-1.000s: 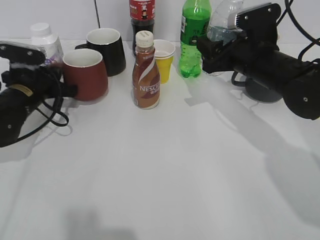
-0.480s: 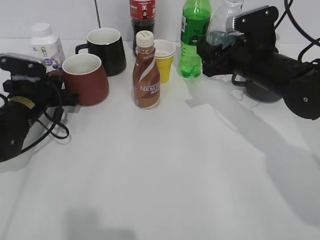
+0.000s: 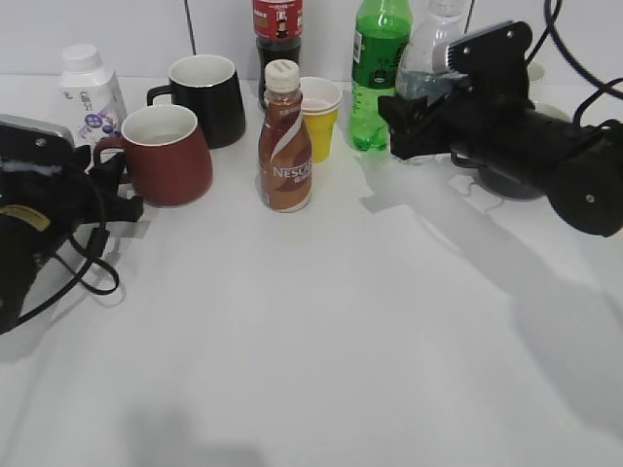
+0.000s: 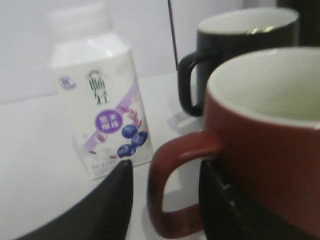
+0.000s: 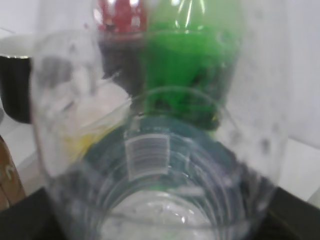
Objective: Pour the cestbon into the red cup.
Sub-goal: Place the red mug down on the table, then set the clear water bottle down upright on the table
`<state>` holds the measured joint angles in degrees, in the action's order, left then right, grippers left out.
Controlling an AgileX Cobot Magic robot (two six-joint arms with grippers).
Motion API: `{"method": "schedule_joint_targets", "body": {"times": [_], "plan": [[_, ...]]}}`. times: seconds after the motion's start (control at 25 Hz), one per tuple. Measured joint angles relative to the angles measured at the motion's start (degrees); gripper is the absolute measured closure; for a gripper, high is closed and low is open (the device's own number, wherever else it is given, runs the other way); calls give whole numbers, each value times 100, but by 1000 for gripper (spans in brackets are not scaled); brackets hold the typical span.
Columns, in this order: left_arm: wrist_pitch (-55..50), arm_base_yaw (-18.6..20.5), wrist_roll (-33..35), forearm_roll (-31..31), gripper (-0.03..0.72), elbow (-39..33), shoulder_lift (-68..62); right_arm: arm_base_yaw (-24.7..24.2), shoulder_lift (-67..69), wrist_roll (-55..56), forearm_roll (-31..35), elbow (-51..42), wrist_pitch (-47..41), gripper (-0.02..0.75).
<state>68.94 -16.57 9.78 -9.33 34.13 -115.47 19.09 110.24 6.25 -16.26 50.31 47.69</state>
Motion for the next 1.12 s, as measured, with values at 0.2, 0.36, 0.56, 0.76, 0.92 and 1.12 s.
{"method": "schedule_joint_targets", "body": {"times": [0.2, 0.36, 0.56, 0.76, 0.92, 1.12], "plan": [[-73, -193, 0, -5, 347, -507, 673, 0, 372, 85, -12, 222, -1, 265], [-546, -354, 0, -187, 347, -710, 1242, 0, 653, 109, -24, 272, -6, 265], [-1391, -592, 0, -595, 347, -740, 1986, 0, 938, 126, -24, 280, 241, 266], [-2169, -706, 0, -803, 347, -744, 2692, 0, 943, 513, -322, 280, 274, 240], [-2958, -712, 0, -984, 347, -744, 3191, 0, 943, 827, -584, 275, 126, 99], [-3751, -712, 0, -1042, 347, -744, 3764, 0, 663, 869, -605, 127, -508, 86]]}}
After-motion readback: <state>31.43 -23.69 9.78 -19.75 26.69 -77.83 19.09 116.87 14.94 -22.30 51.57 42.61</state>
